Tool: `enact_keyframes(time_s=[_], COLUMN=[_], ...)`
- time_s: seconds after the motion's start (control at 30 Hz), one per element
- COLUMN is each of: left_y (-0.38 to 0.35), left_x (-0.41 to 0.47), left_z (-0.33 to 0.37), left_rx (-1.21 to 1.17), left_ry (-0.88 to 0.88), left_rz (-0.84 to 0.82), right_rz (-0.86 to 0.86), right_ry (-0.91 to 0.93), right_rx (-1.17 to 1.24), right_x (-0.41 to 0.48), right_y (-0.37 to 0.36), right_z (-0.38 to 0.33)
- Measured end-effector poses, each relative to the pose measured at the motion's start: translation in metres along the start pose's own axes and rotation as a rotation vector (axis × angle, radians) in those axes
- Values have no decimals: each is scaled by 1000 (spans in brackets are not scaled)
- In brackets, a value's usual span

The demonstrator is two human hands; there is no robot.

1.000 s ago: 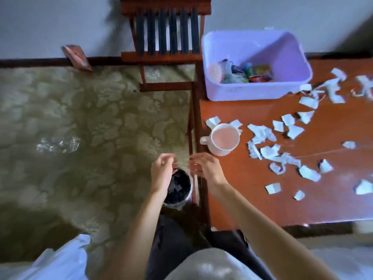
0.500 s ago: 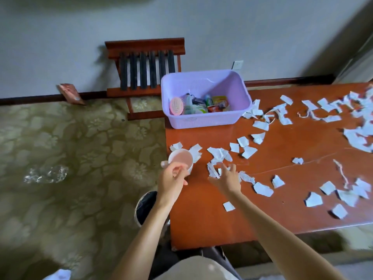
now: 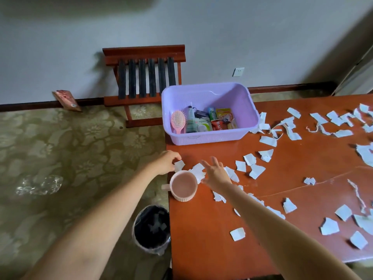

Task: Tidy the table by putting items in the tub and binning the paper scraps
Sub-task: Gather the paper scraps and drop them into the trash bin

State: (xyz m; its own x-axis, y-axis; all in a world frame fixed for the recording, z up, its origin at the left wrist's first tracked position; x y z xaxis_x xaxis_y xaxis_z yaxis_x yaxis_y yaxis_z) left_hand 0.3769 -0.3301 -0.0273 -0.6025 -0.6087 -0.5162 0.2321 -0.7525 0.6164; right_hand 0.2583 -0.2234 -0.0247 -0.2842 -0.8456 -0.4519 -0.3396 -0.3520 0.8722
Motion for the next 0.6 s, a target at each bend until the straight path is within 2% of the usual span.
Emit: enact_keyframes(time_s=[0.07, 0.17, 0.27, 0.33, 0.4, 0.47, 0.6], left_y=[-10, -27, -34, -34, -26, -29, -26], left_x=[13, 26, 35, 41, 47, 49, 49], left_z=[-9, -14, -5, -7, -7, -11, -3], left_rx=[114, 125, 173, 91, 140, 109, 86], left_ry=[37, 75, 10, 58, 72, 86, 46], left_rz=[-52, -113, -49, -58, 13, 18, 50], right_rz=[-39, -84, -69, -54, -45, -50, -50], right_ry=[35, 53, 66, 75, 72, 76, 23], right_rx=[-37, -35, -32, -33, -26, -29, 101], right_x=[15, 32, 44, 52, 55, 56, 55], right_y=[-1, -8, -13, -15, -16, -19, -20], right_z=[-4, -7, -6, -3, 0, 1, 7])
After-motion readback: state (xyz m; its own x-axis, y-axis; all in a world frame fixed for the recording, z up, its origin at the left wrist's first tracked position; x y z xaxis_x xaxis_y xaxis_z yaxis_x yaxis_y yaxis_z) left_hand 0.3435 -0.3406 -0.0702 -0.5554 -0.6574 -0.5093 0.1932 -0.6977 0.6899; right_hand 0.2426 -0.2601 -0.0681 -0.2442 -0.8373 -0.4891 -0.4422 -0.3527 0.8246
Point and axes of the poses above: each hand's wrist, its own x-axis towards the middle knuckle, its own y-axis out of the back of the hand, z = x × y, the point moved 8 cm from there along x, towards the middle knuckle, and after that the axes turned 9 degrees about -x, right-handed, at the moved point
